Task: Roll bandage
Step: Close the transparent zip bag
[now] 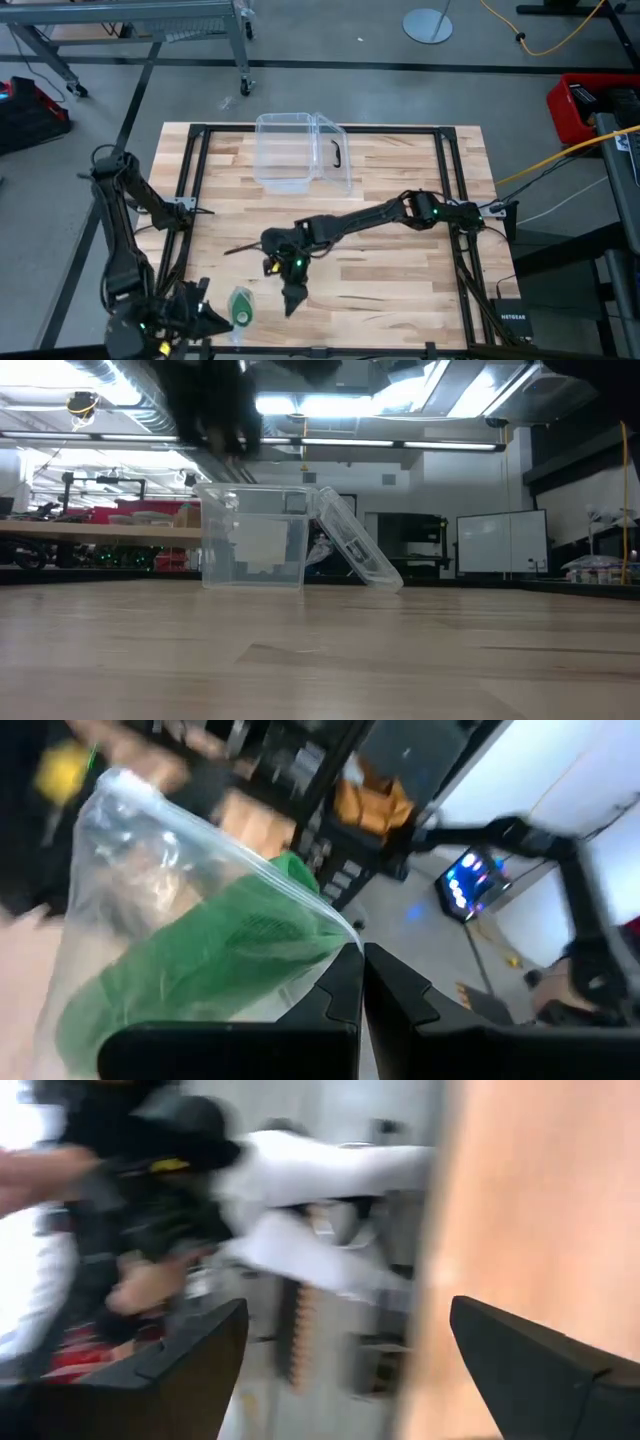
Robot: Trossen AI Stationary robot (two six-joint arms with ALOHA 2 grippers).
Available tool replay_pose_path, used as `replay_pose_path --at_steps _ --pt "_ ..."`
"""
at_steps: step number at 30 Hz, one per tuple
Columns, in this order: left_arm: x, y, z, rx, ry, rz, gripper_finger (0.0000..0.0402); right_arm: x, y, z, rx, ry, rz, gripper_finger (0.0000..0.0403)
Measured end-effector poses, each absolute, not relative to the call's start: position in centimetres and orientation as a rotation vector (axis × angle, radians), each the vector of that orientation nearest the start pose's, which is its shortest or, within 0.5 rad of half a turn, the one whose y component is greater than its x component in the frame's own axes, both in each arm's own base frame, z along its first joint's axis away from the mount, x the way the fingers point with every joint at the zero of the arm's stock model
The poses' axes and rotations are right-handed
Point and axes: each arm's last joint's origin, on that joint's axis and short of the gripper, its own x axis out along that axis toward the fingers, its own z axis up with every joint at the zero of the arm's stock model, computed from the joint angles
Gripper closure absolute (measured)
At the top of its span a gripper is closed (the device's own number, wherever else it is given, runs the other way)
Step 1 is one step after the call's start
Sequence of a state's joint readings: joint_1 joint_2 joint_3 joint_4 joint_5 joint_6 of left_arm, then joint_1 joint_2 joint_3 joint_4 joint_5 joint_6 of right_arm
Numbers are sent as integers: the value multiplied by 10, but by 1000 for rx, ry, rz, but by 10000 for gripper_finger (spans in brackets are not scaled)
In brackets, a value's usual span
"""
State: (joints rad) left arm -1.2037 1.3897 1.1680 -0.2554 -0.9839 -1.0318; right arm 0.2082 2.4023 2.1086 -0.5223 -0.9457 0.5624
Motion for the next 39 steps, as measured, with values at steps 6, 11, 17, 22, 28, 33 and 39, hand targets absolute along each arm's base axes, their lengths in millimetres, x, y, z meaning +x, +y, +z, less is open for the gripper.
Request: replay_pose_path --at_steps 6,11,17,22,28,33,39 --pt "126 -256 347 -590 245 -78 401 501 106 189 676 1228 517 49" --pt "128 -249 343 -485 235 -5 401 493 94 197 526 1235 315 49" --pt "141 -233 331 -473 278 119 401 469 87 248 337 1199 282 49" --pt "158 -219 328 -438 279 204 401 447 89 280 184 1178 199 49" --pt "181 -199 325 -398 313 284 401 413 93 308 40 1233 100 49" --pt "200 -181 324 -361 346 333 401 381 95 322 -10 1238 74 49" --pt "223 -163 316 -332 387 399 401 323 90 323 -6 1188 -52 49"
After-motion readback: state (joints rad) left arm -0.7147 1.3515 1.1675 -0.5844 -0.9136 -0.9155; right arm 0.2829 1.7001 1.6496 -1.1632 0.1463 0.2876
